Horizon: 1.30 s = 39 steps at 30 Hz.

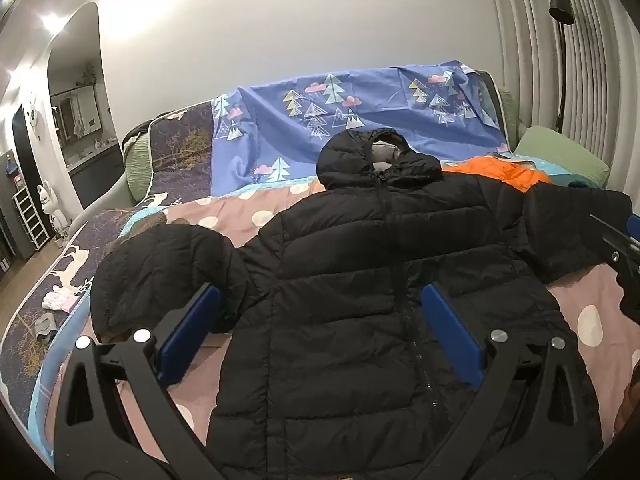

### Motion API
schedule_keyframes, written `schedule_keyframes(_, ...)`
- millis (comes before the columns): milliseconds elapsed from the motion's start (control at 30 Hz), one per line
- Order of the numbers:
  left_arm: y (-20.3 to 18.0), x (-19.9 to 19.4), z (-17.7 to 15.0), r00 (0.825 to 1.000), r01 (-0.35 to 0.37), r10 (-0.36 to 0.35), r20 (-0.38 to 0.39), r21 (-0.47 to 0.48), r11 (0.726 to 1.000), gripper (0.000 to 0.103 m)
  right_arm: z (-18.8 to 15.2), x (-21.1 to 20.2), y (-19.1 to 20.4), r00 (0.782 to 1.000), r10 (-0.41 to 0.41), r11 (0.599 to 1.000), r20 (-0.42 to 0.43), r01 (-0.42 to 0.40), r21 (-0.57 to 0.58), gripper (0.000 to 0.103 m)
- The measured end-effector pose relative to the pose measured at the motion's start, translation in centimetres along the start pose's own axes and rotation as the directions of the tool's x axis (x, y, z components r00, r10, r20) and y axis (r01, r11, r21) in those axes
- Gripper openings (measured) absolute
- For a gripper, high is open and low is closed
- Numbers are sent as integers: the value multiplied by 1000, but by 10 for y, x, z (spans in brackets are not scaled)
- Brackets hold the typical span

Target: Fold large clothes

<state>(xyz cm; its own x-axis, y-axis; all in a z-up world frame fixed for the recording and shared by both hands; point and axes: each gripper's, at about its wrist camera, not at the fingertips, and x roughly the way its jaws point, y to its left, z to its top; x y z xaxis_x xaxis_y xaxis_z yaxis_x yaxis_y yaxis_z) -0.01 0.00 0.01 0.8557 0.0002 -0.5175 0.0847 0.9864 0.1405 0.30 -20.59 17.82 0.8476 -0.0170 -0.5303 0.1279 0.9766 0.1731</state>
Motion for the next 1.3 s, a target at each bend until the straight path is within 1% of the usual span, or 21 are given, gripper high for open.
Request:
schedule_keyframes(167,1,0,0,1000,-7,7,2,-7,1000,101,0,2,0,1000,3,1000,1,-3,0,102)
schedule_keyframes(233,0,0,0,1000,4,-4,-2,-6,1000,101,0,3,0,1000,-1,1000,-1,1,-1,102)
schedule_keyframes(467,1,-1,-3,1000,6,-6,-15,-10,1000,101,-6,2,6,1000,-8,1000,-4,8,-3,102)
schedule_keyframes(633,-1,8,-6,1000,14,-14,-27,-11,1000,101,-7,6,2,1000,-10,1000,-18,10,12,102)
schedule_keyframes(900,3,16,-11,998,37,-39,-54,-35,999,101,-9,9,2,999,-16,1000,-31,16,8,102)
schedule_keyframes(1100,6,17,-13,997,56,-59,-54,-53,997,101,-10,11,2,999,-17,1000,-36,18,7,102)
schedule_keyframes(1200,10,18,-13,994,86,-90,-55,-80,993,101,-11,12,3,999,-17,1000,-37,17,7,102)
schedule_keyframes(1300,11,19,-13,994,90,-95,-55,-88,992,101,-13,13,4,999,-19,1000,-39,19,8,102)
